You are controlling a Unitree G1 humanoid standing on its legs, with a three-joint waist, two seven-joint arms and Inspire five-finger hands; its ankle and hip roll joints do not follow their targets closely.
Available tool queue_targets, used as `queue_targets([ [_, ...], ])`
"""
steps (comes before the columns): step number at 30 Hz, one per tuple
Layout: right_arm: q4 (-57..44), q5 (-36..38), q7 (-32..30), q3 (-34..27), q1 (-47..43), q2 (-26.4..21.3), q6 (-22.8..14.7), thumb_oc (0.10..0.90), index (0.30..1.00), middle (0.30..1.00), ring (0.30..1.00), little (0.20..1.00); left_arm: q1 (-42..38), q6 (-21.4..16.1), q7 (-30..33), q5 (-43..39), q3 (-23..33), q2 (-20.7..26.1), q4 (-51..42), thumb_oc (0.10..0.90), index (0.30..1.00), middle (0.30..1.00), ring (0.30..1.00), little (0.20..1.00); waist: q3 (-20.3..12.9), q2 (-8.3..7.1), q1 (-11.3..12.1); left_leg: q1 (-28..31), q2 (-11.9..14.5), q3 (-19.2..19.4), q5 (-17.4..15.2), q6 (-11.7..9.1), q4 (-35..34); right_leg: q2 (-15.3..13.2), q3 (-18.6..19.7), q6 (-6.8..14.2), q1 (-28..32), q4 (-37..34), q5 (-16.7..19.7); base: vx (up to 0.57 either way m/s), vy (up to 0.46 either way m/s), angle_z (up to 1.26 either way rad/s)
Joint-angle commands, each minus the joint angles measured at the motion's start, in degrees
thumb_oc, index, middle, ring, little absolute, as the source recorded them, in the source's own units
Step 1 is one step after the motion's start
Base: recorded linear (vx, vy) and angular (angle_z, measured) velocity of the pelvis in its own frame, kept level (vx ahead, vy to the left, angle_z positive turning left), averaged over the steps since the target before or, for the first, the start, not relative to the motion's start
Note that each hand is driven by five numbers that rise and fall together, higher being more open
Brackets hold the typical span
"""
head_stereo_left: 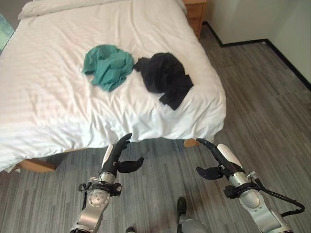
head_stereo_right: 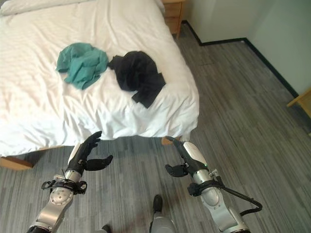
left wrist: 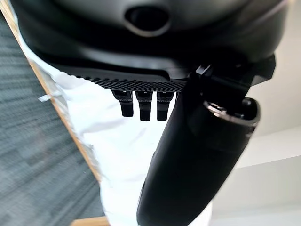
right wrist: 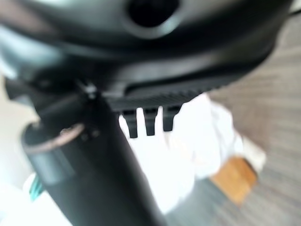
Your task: Pick up bed clothes into laundry basket.
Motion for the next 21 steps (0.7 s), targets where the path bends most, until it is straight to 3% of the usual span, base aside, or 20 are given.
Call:
queue_targets([
  [1,-6.7,-2.8,-4.6,-2.8,-4.0,-2.5,-3.9,0.800,0.900,0.900,0.900,0.900,-2.0,-5.7,1.9,-2.1,1.7,1.1,-5.4,0.800,0.900,0.900,0.900,0.900,-2.0,-1.92,1.7,-1.3,-6.2,3.7,-8.2,3.6,2.4,-2.0,-0.3,6.1,2.9,0.2,-5.6,0.26,-0.002,-0.44],
  [3,-8.2,-5.6,-6.3,-4.1,-3.6,-3.2,-4.0,0.800,0.900,0.900,0.900,0.900,-0.3,-5.6,2.1,-2.1,2.0,0.5,-5.8,0.800,0.900,0.900,0.900,0.900,-2.5,-1.50,2.7,-1.6,-6.6,4.9,-9.7,5.2,-4.2,-1.8,0.4,6.6,4.5,0.2,-7.0,0.27,0.039,-0.30],
  [4,-8.2,-5.6,-6.3,-4.1,-3.5,-3.2,-4.0,0.800,0.900,0.900,0.900,0.900,-0.3,-5.6,2.1,-2.1,2.0,0.5,-5.9,0.800,0.900,0.900,0.900,0.900,-2.4,-1.53,2.8,-1.5,-6.6,5.0,-9.6,5.3,-4.4,-1.8,0.5,6.7,4.5,0.2,-7.0,0.29,0.116,-0.30],
  [5,-8.8,-7.4,-8.0,-5.8,-3.6,-3.8,-3.8,0.800,0.900,0.900,0.900,0.900,1.0,-5.6,2.0,-2.1,2.2,0.5,-6.2,0.800,0.900,0.900,0.900,0.900,-3.1,-0.11,3.4,-2.3,-5.6,5.8,-7.2,5.4,-14.0,-0.6,0.3,7.4,6.1,0.1,-8.0,0.21,0.080,-0.35],
  [6,-8.9,-7.5,-8.0,-5.9,-3.4,-3.9,-3.8,0.800,0.900,0.900,0.900,0.900,1.1,-5.5,2.0,-2.1,2.1,0.4,-6.3,0.800,0.900,0.900,0.900,0.900,-3.1,-0.21,3.6,-1.1,-6.0,6.1,-6.4,5.4,-15.8,-0.8,0.5,7.5,6.3,0.1,-8.1,0.29,0.117,-0.29],
  [8,-9.7,-8.4,-10.3,-8.0,-4.3,-4.7,-3.5,0.800,0.900,0.900,0.900,0.900,1.2,-5.4,2.0,-1.5,1.7,1.0,-6.0,0.800,0.900,0.900,0.900,0.900,-3.6,0.77,3.7,-1.3,-4.2,7.3,-1.9,4.8,-21.8,-0.1,0.1,8.0,8.0,0.1,-9.3,0.23,0.077,-0.14],
  [11,-11.8,-8.5,-15.1,-13.0,-7.1,-6.4,-2.4,0.800,0.900,0.900,0.900,0.900,1.1,-4.9,3.2,-1.5,1.4,1.8,-6.2,0.800,0.900,0.900,0.900,0.900,-4.5,0.82,4.1,-2.2,-1.7,10.1,2.5,4.3,-25.6,0.5,-0.5,8.0,11.7,0.2,-11.4,0.35,0.103,0.02],
  [13,-12.5,-9.4,-16.6,-14.9,-8.7,-8.0,-1.7,0.800,0.900,0.900,0.900,0.900,1.8,-4.7,3.2,-1.2,1.5,2.1,-6.7,0.800,0.900,0.900,0.900,0.900,-5.5,0.86,4.2,-1.1,-1.1,11.7,2.9,4.7,-27.5,0.5,-0.5,8.2,12.9,0.5,-12.1,0.37,0.137,-0.09],
  [19,-4.4,-6.8,-19.1,-13.4,-17.9,-11.9,0.7,0.800,0.900,0.900,0.900,0.900,4.9,-3.9,2.3,-2.2,1.1,3.6,-6.0,0.800,0.900,0.900,0.900,0.900,-7.4,-1.52,6.2,1.9,-3.1,13.9,1.1,6.6,-29.0,-1.7,-0.6,10.4,12.4,8.2,-12.4,0.26,0.145,-0.05],
  [21,2.6,-4.3,-18.3,-10.8,-21.9,-13.3,1.9,0.800,0.900,0.900,0.900,0.900,5.3,-3.5,1.3,-4.0,1.1,4.8,-5.2,0.800,0.900,0.900,0.900,0.900,-6.7,-3.18,7.4,3.5,-5.2,13.2,-1.3,8.3,-29.2,-4.2,-1.7,14.0,8.5,18.3,-8.1,0.17,0.122,0.16],
])
